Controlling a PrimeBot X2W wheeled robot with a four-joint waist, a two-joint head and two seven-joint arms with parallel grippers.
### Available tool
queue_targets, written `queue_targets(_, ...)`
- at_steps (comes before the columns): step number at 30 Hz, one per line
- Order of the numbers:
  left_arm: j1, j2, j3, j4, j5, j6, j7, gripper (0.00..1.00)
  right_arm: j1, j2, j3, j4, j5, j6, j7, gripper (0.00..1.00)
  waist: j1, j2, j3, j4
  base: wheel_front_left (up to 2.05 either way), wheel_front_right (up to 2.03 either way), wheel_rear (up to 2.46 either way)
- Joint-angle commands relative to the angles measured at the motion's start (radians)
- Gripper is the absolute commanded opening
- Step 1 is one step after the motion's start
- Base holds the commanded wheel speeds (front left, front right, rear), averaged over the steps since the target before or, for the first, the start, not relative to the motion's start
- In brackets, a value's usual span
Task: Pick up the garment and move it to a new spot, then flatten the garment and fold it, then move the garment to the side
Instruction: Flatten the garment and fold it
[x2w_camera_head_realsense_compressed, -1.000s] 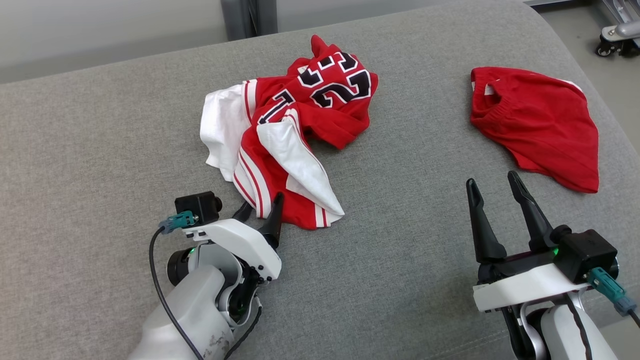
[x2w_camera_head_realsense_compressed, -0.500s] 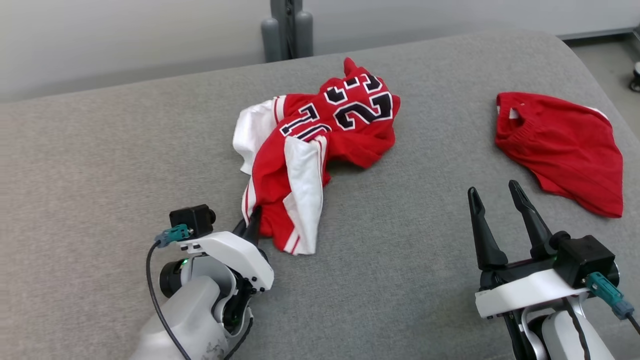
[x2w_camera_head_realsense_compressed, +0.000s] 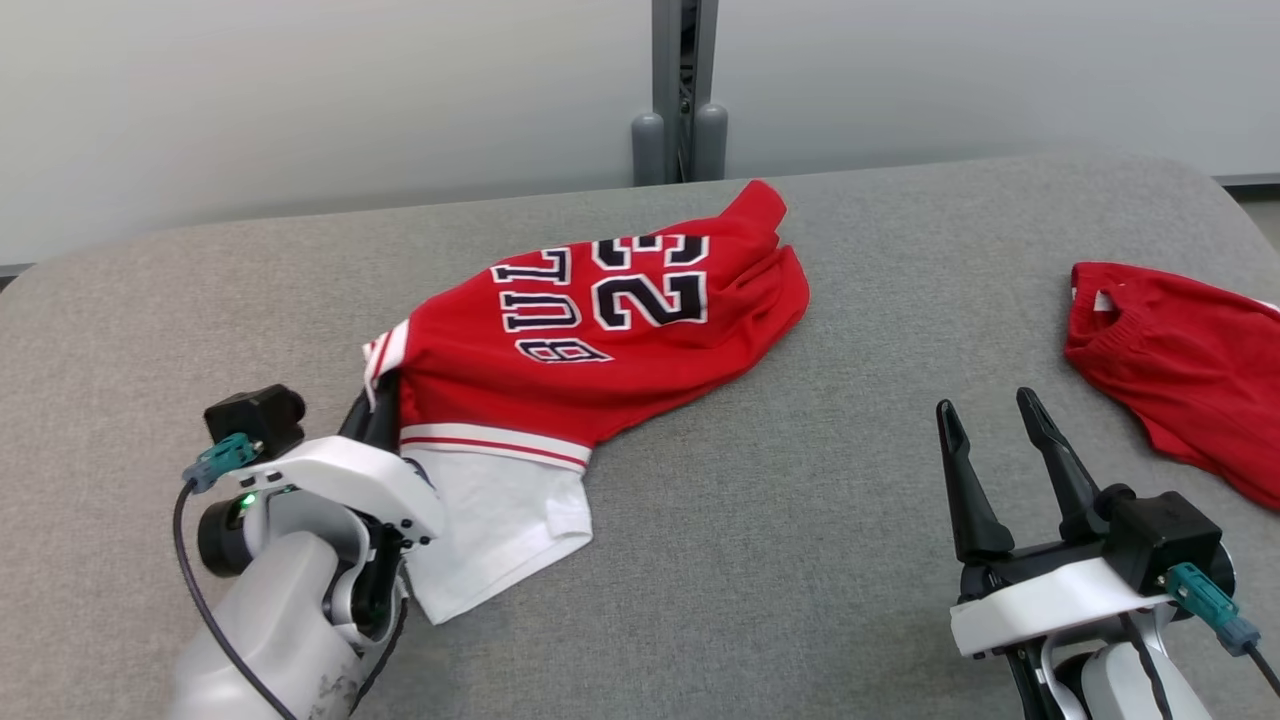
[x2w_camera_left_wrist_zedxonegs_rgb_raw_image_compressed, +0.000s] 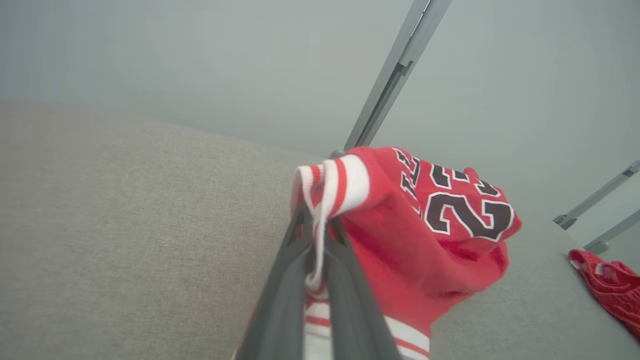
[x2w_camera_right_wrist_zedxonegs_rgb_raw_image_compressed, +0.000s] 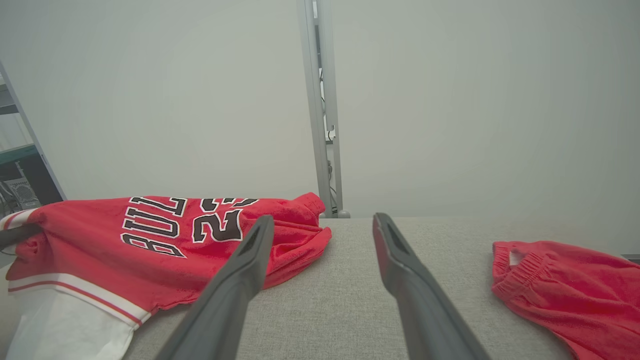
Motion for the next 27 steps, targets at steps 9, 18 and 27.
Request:
queue_targets(9, 0.097, 0.018, 0.186, -0.131, 0.136, 0.074, -0.004, 0.00, 0.013, -0.001, 0.004, 0.005, -0.002, 0.000, -0.005, 1.00, 0.0000, -0.0001, -0.007, 0.018, 0.00, 0.00, 0.00)
queue_targets(18, 0.135, -0.036, 0.300, -0.122, 0.236, 0.078, -0.004, 0.09, -0.009, -0.012, 0.018, 0.008, 0.000, 0.000, -0.005, 1.00, 0.0000, -0.0001, 0.036, 0.006, 0.00, 0.00, 0.00)
queue_targets(27, 0.103, -0.066, 0.398, -0.053, 0.309, 0.075, -0.004, 1.00, -0.023, -0.022, 0.028, 0.016, 0.003, 0.000, -0.005, 1.00, 0.0000, -0.0001, 0.058, 0.004, 0.00, 0.00, 0.00)
